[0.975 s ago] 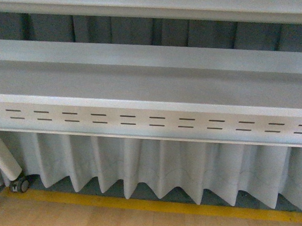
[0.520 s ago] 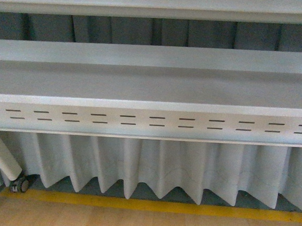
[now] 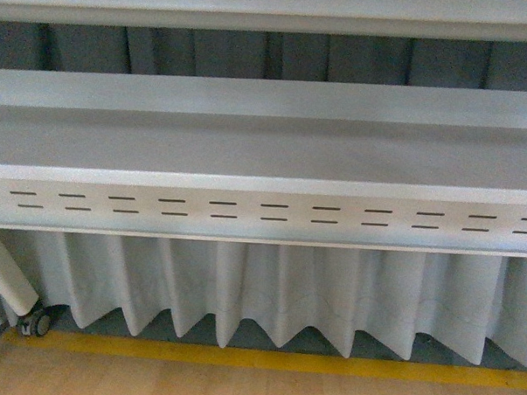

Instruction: Wind up and store yellow beetle toy

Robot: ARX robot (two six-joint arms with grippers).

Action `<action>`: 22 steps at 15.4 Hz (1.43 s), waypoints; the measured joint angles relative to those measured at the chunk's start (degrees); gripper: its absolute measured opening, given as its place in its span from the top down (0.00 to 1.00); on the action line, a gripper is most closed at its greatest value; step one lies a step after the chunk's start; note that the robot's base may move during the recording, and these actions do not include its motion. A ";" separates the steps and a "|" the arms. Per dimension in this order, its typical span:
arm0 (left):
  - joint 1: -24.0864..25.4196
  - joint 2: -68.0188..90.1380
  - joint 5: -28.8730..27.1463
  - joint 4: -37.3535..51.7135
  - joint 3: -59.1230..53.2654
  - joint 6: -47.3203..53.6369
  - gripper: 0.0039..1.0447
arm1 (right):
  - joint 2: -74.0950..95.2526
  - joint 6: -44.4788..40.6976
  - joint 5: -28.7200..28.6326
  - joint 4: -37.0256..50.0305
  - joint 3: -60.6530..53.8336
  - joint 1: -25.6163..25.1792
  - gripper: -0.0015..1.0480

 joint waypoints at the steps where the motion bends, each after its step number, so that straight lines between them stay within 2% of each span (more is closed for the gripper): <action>1: 0.00 0.00 0.00 0.00 0.00 0.00 0.06 | -0.02 0.00 0.00 0.00 0.00 0.00 0.06; 22: 0.00 0.00 0.02 -0.02 0.00 0.00 0.06 | 0.00 0.02 -0.02 -0.04 0.00 0.00 0.06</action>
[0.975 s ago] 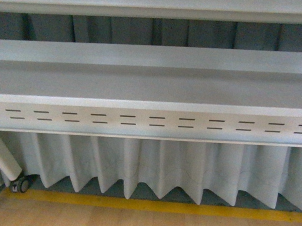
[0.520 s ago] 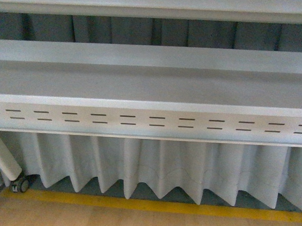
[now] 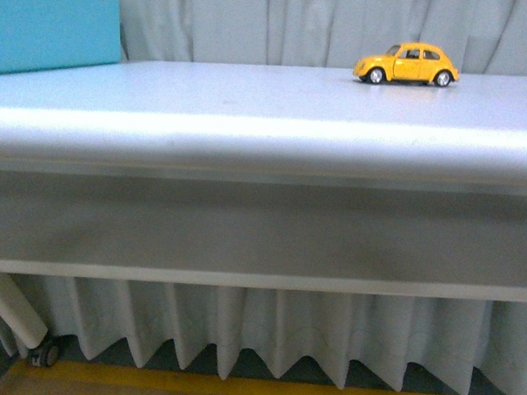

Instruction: Wind up and store yellow beetle toy

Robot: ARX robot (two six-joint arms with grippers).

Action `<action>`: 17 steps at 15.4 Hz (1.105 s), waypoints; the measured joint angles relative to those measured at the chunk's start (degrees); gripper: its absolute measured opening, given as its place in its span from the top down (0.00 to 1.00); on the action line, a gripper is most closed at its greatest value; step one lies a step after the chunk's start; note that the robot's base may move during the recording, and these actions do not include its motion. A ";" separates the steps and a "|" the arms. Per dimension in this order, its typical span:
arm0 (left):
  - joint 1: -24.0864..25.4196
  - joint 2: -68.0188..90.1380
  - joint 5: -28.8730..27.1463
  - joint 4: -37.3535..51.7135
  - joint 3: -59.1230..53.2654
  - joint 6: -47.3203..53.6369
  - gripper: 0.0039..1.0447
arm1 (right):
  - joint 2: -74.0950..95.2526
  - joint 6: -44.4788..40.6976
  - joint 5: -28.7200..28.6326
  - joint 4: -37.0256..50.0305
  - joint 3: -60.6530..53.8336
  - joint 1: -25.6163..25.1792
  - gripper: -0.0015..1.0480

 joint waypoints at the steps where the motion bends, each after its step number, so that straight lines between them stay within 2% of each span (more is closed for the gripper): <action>1: 0.00 0.00 -0.02 0.04 0.00 0.00 0.06 | 0.00 0.00 0.02 0.00 0.00 0.00 0.06; 17: 0.00 0.00 -0.07 0.28 0.00 0.00 0.06 | 0.00 0.20 -0.04 0.26 0.00 0.00 0.06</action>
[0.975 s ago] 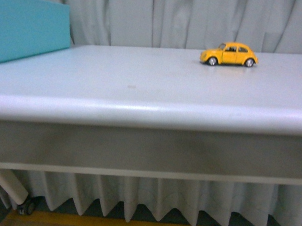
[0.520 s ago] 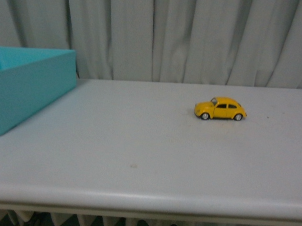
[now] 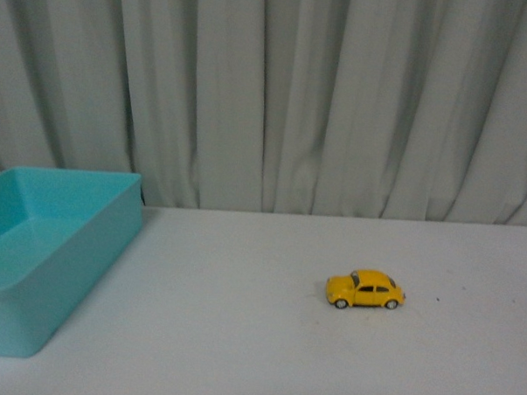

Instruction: Wind up and store yellow beetle toy

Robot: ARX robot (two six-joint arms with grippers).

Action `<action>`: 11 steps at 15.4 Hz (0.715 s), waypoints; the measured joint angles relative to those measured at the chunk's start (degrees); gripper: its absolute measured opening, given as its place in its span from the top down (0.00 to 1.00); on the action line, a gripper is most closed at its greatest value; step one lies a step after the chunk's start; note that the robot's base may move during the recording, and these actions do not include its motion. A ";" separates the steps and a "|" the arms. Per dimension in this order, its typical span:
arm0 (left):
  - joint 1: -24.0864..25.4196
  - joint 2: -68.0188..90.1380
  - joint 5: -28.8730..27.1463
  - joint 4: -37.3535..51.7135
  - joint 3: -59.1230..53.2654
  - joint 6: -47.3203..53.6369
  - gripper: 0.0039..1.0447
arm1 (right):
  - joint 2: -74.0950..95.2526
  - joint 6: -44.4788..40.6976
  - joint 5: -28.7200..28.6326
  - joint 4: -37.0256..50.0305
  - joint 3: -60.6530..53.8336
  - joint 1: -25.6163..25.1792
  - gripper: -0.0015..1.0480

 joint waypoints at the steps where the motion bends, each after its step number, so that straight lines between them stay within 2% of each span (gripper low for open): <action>1: 0.00 0.00 0.04 -0.11 0.00 0.00 0.06 | 0.00 0.02 0.04 0.04 0.00 0.00 0.06; 11: 0.00 0.00 0.04 -0.24 0.00 0.00 0.06 | 0.00 0.02 0.04 -0.20 0.00 0.00 0.06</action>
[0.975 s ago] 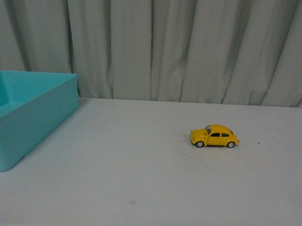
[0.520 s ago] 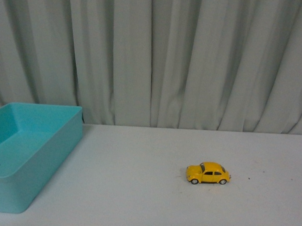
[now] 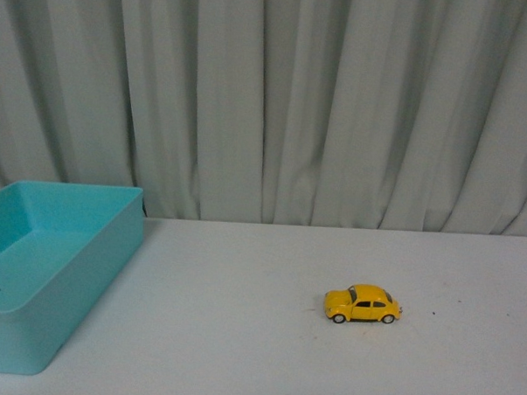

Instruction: Wind up and store yellow beetle toy

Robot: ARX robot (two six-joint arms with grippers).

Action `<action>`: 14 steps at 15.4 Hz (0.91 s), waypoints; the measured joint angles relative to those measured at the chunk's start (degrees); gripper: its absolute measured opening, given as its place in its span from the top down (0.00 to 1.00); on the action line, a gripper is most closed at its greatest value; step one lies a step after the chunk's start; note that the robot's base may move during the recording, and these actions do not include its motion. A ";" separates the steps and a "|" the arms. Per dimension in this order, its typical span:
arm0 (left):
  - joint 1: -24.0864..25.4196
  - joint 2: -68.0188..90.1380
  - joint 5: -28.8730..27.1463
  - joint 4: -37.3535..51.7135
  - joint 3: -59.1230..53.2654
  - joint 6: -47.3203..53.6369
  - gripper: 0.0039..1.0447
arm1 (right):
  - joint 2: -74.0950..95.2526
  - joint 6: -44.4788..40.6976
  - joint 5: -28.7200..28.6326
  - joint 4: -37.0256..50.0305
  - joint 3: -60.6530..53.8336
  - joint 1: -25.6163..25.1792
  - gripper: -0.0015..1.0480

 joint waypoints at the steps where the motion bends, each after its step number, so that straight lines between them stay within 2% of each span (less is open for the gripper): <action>1: 0.00 0.00 0.00 0.00 0.00 0.00 0.06 | 0.00 0.00 0.00 0.00 0.00 0.00 0.06; 14: 0.00 0.02 0.02 -0.09 0.00 0.00 0.06 | 0.00 0.00 0.00 -0.04 0.00 0.00 0.06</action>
